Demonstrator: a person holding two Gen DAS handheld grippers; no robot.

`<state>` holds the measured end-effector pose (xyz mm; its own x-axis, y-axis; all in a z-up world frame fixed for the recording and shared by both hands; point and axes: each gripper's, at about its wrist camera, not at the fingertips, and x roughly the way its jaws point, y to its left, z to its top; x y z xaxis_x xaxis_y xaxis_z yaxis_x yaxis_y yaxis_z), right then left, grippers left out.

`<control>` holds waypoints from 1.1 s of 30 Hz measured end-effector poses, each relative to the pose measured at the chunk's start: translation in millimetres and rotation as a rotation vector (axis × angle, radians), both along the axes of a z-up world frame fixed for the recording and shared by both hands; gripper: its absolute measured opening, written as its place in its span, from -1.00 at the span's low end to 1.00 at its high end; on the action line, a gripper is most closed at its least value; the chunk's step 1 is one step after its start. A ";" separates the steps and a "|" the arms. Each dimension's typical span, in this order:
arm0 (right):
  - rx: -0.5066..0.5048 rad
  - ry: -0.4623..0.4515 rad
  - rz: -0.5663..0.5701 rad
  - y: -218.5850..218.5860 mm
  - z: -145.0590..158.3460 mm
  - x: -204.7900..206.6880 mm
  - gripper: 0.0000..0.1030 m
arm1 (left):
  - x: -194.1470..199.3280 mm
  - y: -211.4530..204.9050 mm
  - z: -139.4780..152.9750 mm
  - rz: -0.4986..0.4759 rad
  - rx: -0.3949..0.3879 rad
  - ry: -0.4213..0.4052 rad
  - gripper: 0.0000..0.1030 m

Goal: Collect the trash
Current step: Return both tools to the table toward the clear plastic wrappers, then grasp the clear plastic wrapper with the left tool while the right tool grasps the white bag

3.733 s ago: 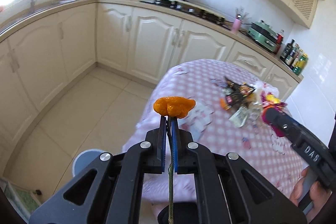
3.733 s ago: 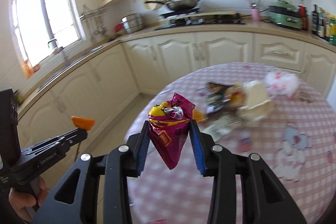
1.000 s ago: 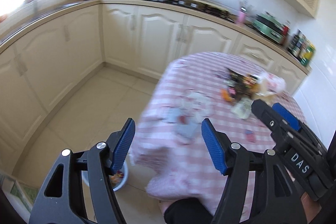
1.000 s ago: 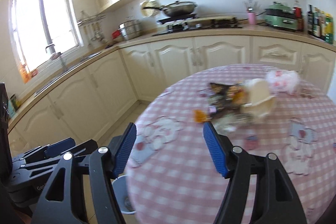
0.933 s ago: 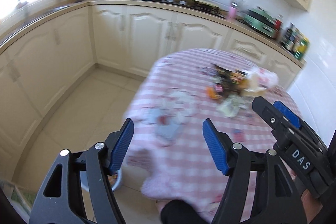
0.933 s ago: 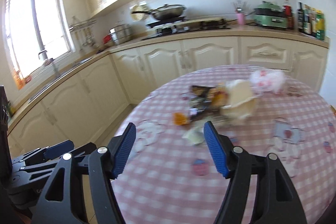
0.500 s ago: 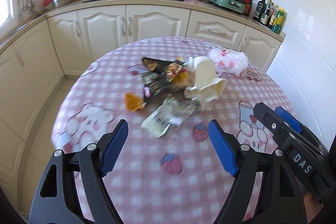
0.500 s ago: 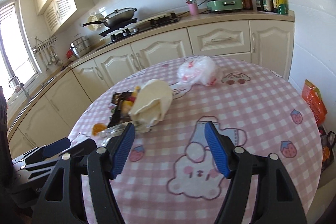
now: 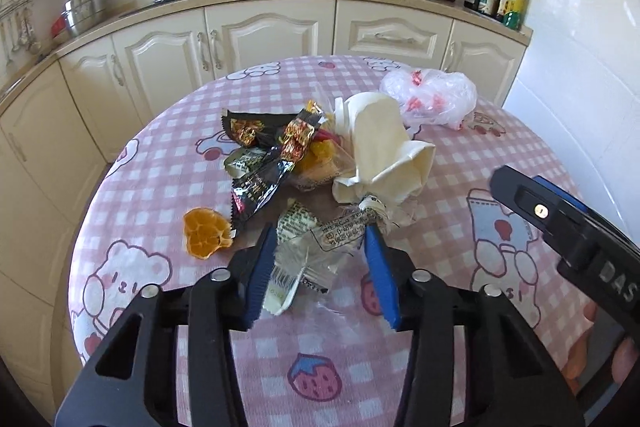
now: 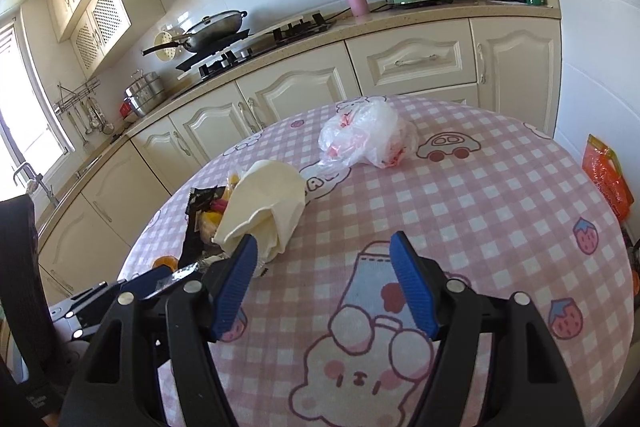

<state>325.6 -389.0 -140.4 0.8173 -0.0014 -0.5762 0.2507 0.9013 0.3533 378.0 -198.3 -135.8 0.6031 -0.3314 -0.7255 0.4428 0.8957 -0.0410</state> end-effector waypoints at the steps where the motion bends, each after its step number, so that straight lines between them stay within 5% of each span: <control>1: 0.004 -0.001 0.003 0.4 0.3 2.5 0.31 | -1.9 2.9 3.3 -0.006 -0.022 -0.006 -0.21; 7: 0.031 -0.004 0.020 5.6 1.8 18.2 0.32 | -9.7 32.1 27.6 0.036 -0.120 -0.060 -0.22; 18: 0.166 0.088 0.052 13.6 -21.5 71.9 0.31 | 7.0 73.2 36.8 0.200 -0.150 -0.115 -0.22; 20: 0.213 0.098 0.073 12.2 -28.2 76.2 -0.19 | 8.2 74.4 35.1 0.200 -0.152 -0.110 -0.22; 28: 0.090 0.050 0.045 25.2 -7.4 52.9 -0.66 | -4.9 90.7 41.7 0.200 -0.178 -0.118 -0.22; 33: -0.010 0.002 0.039 41.8 14.1 28.1 -0.67 | -20.1 108.1 51.6 0.216 -0.200 -0.132 -0.22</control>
